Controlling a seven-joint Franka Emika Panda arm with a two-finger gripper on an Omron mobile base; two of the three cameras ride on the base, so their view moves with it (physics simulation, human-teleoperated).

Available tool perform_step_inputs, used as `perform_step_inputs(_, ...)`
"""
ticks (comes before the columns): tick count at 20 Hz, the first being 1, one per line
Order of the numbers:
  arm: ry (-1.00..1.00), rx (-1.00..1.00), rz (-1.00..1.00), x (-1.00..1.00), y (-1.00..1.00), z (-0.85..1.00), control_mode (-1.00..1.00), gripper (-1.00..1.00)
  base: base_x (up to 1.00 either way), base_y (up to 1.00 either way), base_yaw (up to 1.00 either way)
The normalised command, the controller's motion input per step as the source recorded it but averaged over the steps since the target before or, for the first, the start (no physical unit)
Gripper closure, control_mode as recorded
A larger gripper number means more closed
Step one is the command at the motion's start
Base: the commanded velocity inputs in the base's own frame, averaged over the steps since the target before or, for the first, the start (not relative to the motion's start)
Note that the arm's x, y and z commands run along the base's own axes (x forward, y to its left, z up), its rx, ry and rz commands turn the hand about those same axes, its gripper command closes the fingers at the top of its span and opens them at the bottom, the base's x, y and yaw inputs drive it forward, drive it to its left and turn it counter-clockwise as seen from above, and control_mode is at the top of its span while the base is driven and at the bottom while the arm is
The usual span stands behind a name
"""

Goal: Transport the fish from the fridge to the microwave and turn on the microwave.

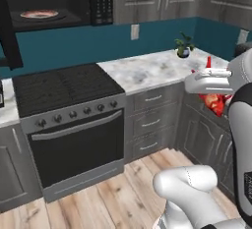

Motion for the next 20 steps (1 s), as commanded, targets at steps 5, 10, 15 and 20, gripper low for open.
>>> perform_step_inputs(5, 0.00, 0.00, 0.00, 0.00, 0.00, 0.00, 1.00, 1.00, 0.10, 0.16, 0.41)
perform_step_inputs(10, 0.00, 0.00, 0.00, 0.00, 0.00, 0.00, 1.00, 1.00, 0.21, 0.25, 0.34)
perform_step_inputs(15, 0.00, 0.00, 0.00, 0.00, 0.00, 0.00, 1.00, 1.00, 0.24, 0.26, 0.23)
perform_step_inputs(20, 0.00, 0.00, 0.00, 0.00, 0.00, 0.00, 1.00, 1.00, 0.08, 0.10, 0.05)
